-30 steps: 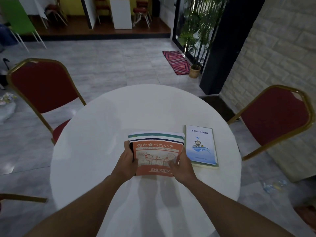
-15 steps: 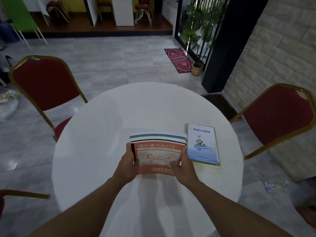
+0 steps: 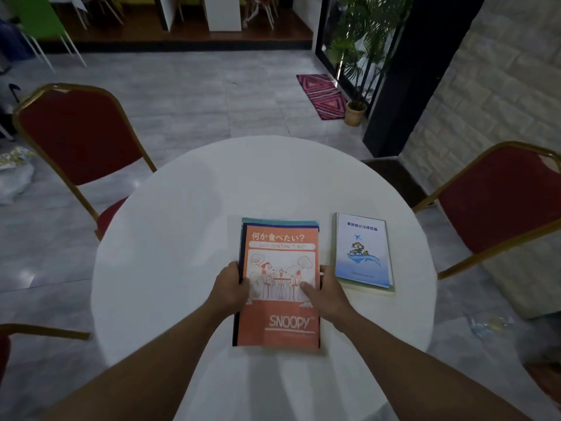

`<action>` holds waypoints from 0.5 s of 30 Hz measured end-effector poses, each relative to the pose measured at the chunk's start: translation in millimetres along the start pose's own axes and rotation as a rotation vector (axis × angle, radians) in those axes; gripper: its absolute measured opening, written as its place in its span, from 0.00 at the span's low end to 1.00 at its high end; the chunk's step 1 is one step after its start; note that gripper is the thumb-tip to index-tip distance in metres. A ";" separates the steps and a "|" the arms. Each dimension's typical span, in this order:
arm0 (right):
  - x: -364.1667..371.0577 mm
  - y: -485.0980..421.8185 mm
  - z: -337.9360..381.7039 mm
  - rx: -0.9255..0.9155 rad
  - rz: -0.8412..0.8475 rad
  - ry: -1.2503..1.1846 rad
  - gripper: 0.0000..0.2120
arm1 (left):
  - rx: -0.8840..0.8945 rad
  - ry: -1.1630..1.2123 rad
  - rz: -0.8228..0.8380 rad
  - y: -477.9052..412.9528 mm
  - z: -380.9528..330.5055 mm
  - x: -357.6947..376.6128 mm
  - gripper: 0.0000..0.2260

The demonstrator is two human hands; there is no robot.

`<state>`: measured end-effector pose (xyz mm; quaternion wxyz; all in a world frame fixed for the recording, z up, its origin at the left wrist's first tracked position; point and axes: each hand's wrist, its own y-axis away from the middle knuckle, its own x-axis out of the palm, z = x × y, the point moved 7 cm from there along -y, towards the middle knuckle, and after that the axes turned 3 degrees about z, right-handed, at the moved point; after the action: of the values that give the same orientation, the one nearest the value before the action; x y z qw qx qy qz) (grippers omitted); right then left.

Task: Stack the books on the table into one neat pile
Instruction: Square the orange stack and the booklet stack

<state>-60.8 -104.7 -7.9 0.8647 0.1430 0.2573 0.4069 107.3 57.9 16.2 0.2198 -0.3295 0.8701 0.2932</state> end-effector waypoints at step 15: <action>41.3 -18.9 -58.6 0.158 -0.050 0.471 0.18 | -0.267 -0.272 0.071 -7.6 72.4 38.9 0.12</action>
<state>-59.6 -82.3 -78.6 0.7768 0.1051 0.4864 0.3859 99.7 83.4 -61.9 0.2795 -0.2822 0.7969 0.4552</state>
